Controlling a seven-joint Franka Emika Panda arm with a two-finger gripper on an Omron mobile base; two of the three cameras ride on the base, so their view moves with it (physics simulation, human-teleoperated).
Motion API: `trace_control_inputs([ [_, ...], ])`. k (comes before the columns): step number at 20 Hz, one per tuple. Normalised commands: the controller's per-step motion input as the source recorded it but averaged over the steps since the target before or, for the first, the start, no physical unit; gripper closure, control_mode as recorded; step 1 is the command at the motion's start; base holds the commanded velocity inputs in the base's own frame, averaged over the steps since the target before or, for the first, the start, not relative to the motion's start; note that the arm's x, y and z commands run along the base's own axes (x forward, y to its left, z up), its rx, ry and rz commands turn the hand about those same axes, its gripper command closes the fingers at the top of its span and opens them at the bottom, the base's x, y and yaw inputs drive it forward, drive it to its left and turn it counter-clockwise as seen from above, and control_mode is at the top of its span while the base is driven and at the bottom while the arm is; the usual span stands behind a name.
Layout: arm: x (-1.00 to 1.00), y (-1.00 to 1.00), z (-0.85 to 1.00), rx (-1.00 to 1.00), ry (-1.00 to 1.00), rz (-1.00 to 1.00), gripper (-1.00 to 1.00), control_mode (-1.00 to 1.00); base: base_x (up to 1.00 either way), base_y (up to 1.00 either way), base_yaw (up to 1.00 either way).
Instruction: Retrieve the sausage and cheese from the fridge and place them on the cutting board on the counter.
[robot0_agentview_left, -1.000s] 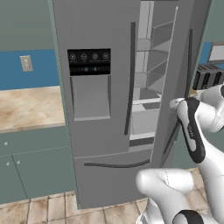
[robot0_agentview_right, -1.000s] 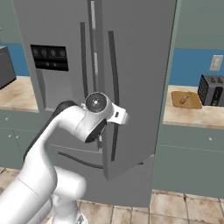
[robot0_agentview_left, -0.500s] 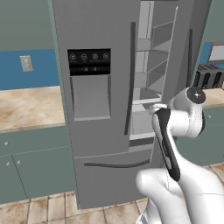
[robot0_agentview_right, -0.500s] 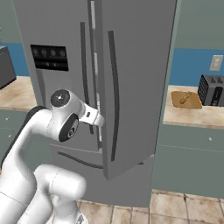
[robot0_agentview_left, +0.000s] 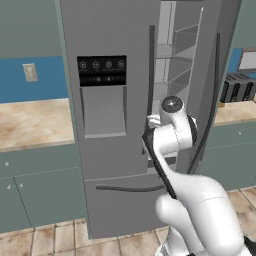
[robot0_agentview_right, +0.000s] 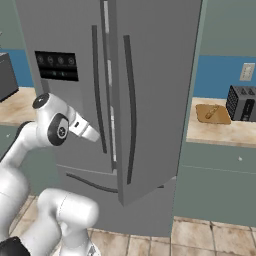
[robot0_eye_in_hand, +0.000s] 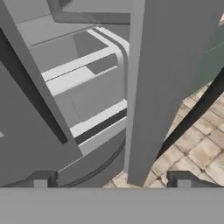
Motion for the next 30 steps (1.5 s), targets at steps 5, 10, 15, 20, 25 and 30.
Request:
trace_control_inputs([
  [5, 0.54, 0.11, -0.2, 0.02, -0.01, -0.45, -1.0, -1.0, 0.0, 0.0, 0.0],
  [10, 0.41, 0.09, -0.28, 0.27, -0.02, -0.54, -1.0, -1.0, 0.0, 0.0, 0.0],
  [15, 0.2, -0.21, -0.13, 0.27, -0.01, -0.33, -1.0, -1.0, 0.0, 0.0, 0.0],
  [20, 0.03, -0.22, -0.23, 0.25, -0.13, -0.35, -1.0, -1.0, 0.0, 0.0, 0.0],
  [25, 0.0, -0.32, -0.3, 0.14, -0.11, -0.44, -1.0, -1.0, 0.0, 0.0, 0.0],
  [30, 0.09, -0.24, -0.18, 0.15, -0.09, -0.41, -1.0, -1.0, 0.0, 0.0, 0.0],
])
